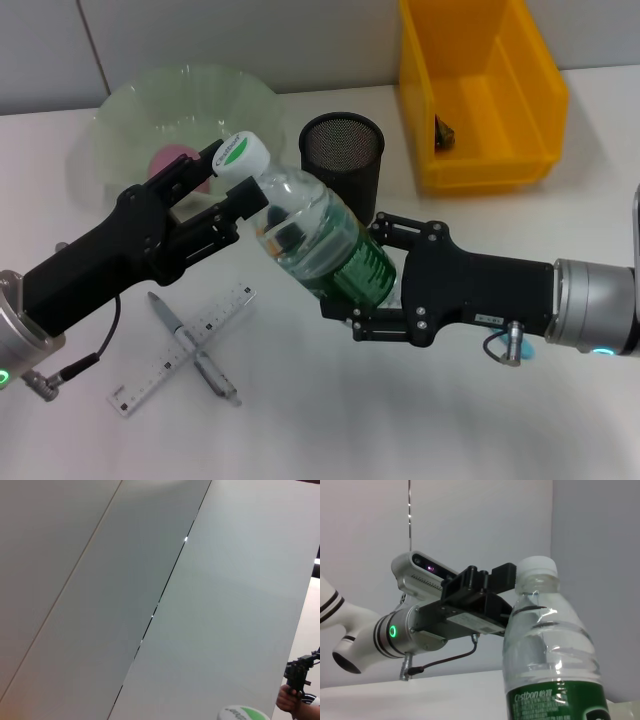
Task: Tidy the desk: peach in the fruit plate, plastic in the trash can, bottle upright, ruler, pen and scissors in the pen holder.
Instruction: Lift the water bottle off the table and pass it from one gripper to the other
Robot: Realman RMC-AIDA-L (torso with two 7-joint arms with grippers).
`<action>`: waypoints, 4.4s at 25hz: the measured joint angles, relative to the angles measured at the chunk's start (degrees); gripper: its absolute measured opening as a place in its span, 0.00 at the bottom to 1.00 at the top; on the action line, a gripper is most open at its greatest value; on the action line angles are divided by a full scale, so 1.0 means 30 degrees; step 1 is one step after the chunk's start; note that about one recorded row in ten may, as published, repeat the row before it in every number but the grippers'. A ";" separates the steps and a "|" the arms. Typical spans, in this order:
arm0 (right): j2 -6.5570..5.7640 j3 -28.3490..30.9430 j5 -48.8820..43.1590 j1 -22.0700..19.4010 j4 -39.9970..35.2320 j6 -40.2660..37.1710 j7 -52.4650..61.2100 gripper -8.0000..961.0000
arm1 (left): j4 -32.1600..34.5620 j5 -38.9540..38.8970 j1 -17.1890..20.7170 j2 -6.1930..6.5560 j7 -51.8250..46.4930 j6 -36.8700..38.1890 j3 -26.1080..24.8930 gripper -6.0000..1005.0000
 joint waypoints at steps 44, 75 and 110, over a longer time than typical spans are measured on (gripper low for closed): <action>0.0055 -0.1206 0.1798 0.1771 0.2971 0.0197 -0.0518 0.82 | -0.1205 -0.0768 -0.0252 0.0012 0.1659 0.0382 0.0076 0.82; 0.0055 -0.1501 0.1898 0.1972 0.3342 0.0042 -0.0512 0.82 | -0.1379 -0.0902 -0.0217 0.0011 0.1825 0.0545 0.0083 0.45; -0.0080 -0.1952 0.2680 0.2727 0.3935 0.0537 -0.0160 0.82 | -0.1362 -0.0932 -0.0124 0.0101 0.1736 0.0571 0.0064 0.44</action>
